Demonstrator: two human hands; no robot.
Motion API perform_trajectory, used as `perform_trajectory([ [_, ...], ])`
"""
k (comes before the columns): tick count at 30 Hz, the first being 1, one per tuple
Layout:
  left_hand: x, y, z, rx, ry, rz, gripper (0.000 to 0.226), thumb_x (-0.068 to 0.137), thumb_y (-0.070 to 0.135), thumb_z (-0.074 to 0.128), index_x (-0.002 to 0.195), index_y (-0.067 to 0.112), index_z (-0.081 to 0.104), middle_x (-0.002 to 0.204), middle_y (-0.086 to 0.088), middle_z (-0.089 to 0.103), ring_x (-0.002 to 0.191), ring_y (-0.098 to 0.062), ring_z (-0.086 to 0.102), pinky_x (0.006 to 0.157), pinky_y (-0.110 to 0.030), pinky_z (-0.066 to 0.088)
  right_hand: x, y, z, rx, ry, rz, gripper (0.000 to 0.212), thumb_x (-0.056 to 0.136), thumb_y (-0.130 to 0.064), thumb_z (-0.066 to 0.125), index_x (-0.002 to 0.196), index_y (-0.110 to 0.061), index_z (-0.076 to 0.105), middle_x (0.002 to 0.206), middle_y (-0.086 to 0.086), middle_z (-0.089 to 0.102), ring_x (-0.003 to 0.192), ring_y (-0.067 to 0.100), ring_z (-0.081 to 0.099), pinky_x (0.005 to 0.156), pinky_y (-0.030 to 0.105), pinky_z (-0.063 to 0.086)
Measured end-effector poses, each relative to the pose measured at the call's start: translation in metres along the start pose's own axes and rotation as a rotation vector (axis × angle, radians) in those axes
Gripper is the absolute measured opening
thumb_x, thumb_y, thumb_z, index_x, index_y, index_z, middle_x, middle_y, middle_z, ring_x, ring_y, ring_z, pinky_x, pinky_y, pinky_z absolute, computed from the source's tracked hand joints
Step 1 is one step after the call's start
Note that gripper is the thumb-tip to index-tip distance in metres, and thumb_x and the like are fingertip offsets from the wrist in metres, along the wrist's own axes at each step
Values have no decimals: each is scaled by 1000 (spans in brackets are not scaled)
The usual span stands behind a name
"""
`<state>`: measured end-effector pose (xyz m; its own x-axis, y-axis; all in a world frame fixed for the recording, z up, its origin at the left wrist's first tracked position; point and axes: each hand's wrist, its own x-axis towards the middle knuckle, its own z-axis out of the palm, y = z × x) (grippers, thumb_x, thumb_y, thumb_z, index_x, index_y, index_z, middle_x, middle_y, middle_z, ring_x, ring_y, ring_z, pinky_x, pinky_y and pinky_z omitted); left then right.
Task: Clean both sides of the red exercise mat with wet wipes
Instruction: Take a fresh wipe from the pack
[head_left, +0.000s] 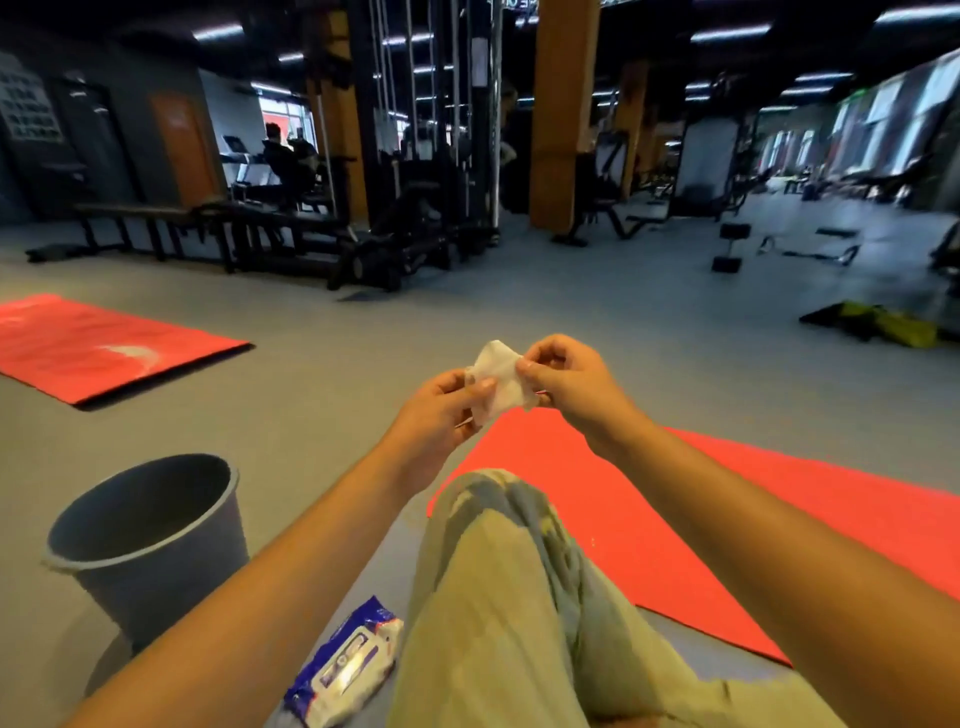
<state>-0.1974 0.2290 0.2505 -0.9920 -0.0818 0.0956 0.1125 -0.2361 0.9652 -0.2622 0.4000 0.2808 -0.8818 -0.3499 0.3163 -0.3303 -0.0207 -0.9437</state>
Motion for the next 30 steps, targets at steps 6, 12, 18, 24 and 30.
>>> perform_trajectory([
  [6, 40, 0, 62, -28, -120, 11, 24, 104, 30, 62, 122, 14, 64, 101, 0, 70, 86, -11, 63, 74, -22, 47, 5, -10, -71, -51, 121, 51, 9, 89, -1, 68, 97, -6, 70, 85, 5, 68, 73, 15, 63, 65, 26, 55],
  [12, 88, -41, 80, -100, -130, -26, 18, 102, 28, 61, 112, 13, 66, 110, -2, 72, 102, -12, 65, 88, -28, 48, 29, 28, -93, -86, 282, 102, 15, 87, 5, 63, 96, -3, 71, 81, 12, 68, 63, 19, 61, 58, 30, 52],
  [18, 130, -94, 60, -163, -52, -147, 43, 98, 26, 68, 131, 0, 65, 116, -8, 73, 106, -19, 65, 94, -32, 49, 59, 84, -91, -133, 228, 219, 32, 80, 13, 52, 82, -12, 71, 76, 16, 70, 54, 18, 57, 54, 27, 49],
  [24, 181, -149, 32, -133, 104, -228, 26, 93, 4, 70, 117, 14, 69, 107, -5, 76, 92, -19, 69, 65, -20, 55, 95, 167, -73, -77, 207, 369, 31, 78, 14, 47, 84, -7, 69, 72, 10, 65, 55, 18, 57, 58, 30, 48],
  [30, 219, -217, -16, -1, 142, -326, 19, 96, -1, 65, 109, 13, 69, 100, -3, 72, 82, -13, 69, 66, -20, 56, 125, 259, -54, -34, 104, 504, 18, 88, 4, 55, 92, -5, 70, 74, 6, 67, 60, 14, 59, 60, 27, 51],
])
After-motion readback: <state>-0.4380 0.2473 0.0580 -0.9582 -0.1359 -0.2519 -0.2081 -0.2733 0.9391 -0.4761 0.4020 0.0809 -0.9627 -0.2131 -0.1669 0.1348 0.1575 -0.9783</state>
